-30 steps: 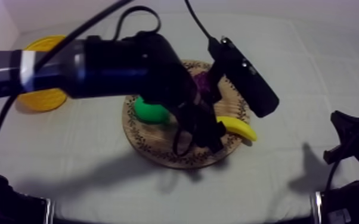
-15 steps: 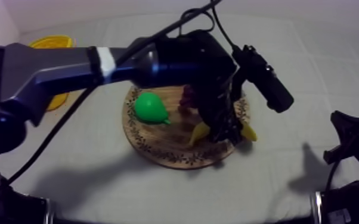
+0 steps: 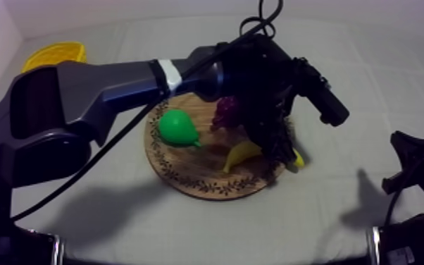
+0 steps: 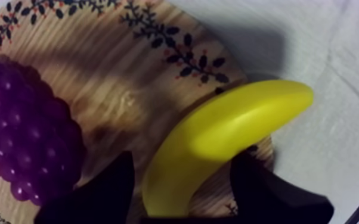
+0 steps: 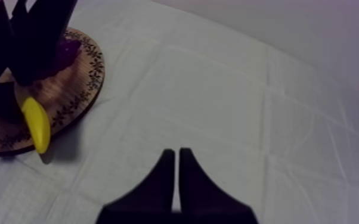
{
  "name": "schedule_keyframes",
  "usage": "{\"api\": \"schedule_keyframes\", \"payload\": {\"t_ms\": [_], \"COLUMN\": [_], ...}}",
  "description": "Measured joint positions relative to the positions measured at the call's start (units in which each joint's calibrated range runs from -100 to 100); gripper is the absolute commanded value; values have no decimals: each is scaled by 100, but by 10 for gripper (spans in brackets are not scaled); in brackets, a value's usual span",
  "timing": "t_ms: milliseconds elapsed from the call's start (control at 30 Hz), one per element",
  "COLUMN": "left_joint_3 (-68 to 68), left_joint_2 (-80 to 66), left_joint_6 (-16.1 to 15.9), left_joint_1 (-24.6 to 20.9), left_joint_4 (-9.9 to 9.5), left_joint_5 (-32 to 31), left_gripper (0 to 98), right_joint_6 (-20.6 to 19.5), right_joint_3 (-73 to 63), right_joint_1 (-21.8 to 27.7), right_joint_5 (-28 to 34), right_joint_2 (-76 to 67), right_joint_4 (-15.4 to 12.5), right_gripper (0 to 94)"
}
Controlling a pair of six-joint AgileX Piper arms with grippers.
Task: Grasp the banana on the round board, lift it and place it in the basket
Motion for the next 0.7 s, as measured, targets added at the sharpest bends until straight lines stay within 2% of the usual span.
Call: {"api": "schedule_keyframes", "payload": {"t_ms": [67,233,467,700], "left_joint_3": [-121,-493,-519,4], "left_joint_2": [128,467,472,-101], "left_joint_6": [27,77,308,590], "left_joint_1": [-8,-9,74,63], "left_joint_4": [57,57,-170,-506], "left_joint_5": [166,610,635,672], "left_gripper": [560,483,294,252], "right_joint_6": [0,-10,0,0], "right_joint_3": [0,0,0,0], "right_joint_1": [0,0,0,0], "right_joint_5": [0,0,0,0], "right_joint_2": [0,0,0,0], "right_joint_4": [0,0,0,0], "right_gripper": [5,5,5,5]}}
